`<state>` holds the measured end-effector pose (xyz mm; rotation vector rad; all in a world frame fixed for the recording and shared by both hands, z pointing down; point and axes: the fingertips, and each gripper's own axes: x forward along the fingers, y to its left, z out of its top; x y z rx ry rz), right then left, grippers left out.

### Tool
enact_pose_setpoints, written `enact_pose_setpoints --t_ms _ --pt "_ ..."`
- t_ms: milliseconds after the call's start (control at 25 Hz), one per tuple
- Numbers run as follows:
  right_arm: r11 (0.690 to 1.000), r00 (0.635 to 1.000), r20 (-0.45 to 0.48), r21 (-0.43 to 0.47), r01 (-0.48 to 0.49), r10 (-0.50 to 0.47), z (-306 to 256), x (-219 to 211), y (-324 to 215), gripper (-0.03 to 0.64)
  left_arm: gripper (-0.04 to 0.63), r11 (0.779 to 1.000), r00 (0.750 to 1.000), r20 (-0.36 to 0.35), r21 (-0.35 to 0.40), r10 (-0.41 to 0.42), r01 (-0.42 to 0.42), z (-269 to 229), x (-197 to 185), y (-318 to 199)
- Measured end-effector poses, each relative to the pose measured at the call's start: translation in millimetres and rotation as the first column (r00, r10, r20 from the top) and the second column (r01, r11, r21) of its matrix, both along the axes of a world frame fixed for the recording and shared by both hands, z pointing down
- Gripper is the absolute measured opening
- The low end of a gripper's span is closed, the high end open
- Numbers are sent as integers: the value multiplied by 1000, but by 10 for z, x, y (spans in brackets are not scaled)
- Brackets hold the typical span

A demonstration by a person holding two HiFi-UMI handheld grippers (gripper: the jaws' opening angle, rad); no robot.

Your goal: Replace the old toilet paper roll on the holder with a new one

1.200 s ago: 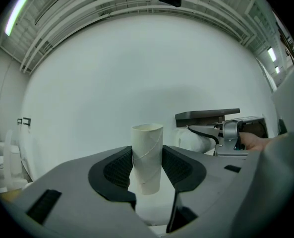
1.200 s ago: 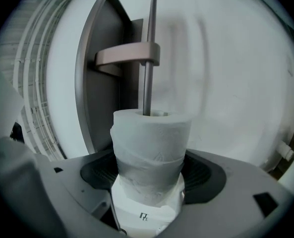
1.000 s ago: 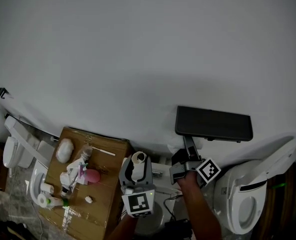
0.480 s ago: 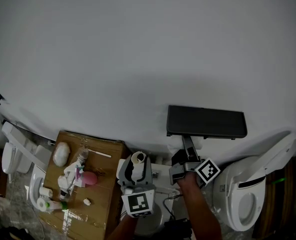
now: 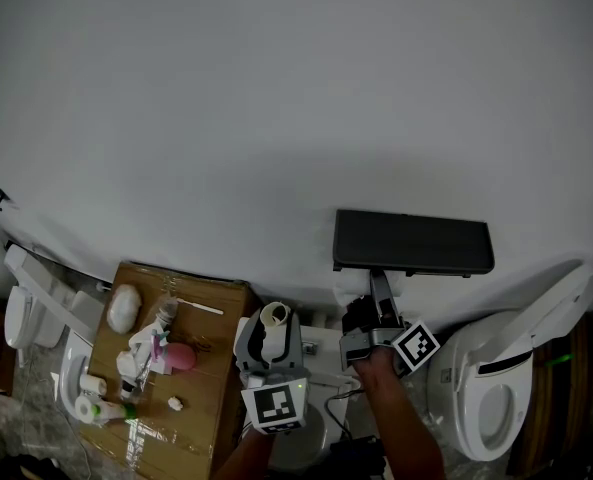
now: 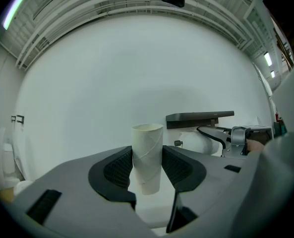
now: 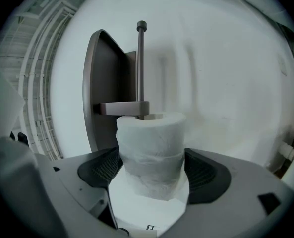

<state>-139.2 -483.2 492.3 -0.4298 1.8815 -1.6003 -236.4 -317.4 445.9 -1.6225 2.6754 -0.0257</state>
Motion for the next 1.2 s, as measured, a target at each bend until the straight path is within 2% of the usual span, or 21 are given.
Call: enact_pose_setpoints --t_ms 200,520,800,1200 --pt "1000 1000 -9 -11 3 -3 49 78 63 407 201 1000 1000 13 -9 12 -12 -8 53 6" --pt "1000 999 -29 -18 14 -15 101 244 242 407 201 999 999 -5 17 38 -38 -98 212 0" --pt "1000 998 -55 20 12 -11 63 491 458 407 201 997 998 1 22 69 -69 -141 373 59" --pt "997 996 -57 54 -62 65 -116 1061 822 405 201 989 990 3 37 144 -144 -248 680 141"
